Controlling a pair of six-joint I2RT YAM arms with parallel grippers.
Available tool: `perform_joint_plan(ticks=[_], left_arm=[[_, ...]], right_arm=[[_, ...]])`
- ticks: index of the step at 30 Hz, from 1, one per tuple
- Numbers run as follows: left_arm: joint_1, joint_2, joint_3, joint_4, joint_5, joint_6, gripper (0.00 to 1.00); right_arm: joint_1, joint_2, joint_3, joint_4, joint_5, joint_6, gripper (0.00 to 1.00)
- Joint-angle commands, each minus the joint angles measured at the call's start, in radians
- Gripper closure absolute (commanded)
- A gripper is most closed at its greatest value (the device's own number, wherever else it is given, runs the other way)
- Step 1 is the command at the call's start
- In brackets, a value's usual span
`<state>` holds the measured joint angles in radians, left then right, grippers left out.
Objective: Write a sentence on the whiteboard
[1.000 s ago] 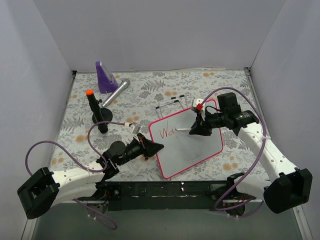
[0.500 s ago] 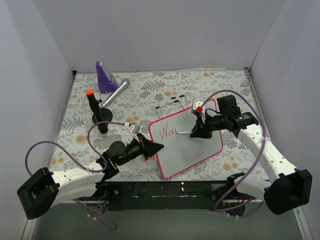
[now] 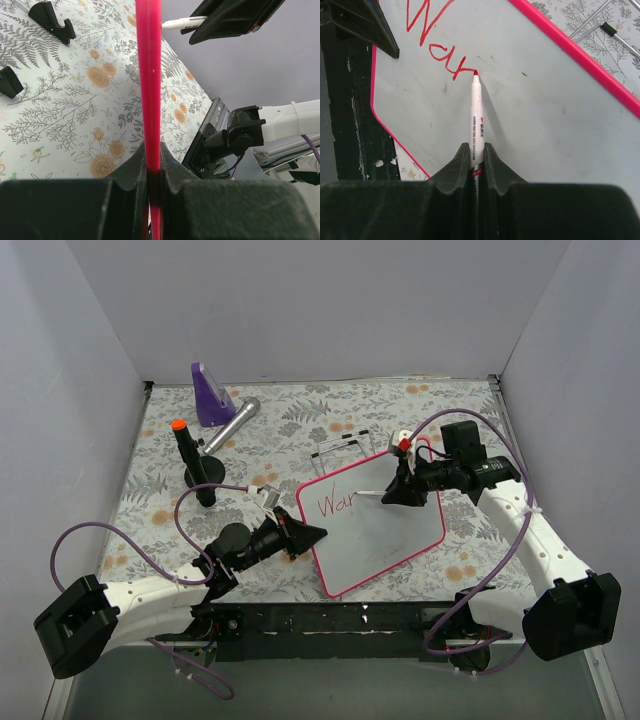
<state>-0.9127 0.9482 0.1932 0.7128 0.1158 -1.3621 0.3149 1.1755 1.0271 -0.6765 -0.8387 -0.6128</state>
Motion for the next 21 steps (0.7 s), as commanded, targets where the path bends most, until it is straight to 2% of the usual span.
perform_joint_plan(ticks=[1, 5, 7, 16, 21], left_arm=[[-0.005, -0.023, 0.011, 0.080, 0.015, 0.034, 1.00], [-0.005, -0.032, 0.008, 0.076, 0.008, 0.034, 1.00], [-0.005, -0.037, 0.005, 0.076, 0.005, 0.034, 1.00], [-0.005, -0.052, -0.008, 0.076, 0.008, 0.037, 1.00], [-0.006, -0.055, -0.014, 0.083, 0.010, 0.035, 1.00]], right_arm=[[-0.014, -0.017, 0.051, 0.002, -0.075, -0.030, 0.99], [-0.016, -0.054, 0.083, -0.171, -0.206, -0.192, 0.99], [-0.014, -0.082, 0.085, -0.195, -0.227, -0.200, 0.99], [-0.016, -0.122, 0.030, -0.052, -0.091, -0.073, 0.99], [-0.017, -0.116, 0.031, -0.046, -0.074, -0.065, 0.99]])
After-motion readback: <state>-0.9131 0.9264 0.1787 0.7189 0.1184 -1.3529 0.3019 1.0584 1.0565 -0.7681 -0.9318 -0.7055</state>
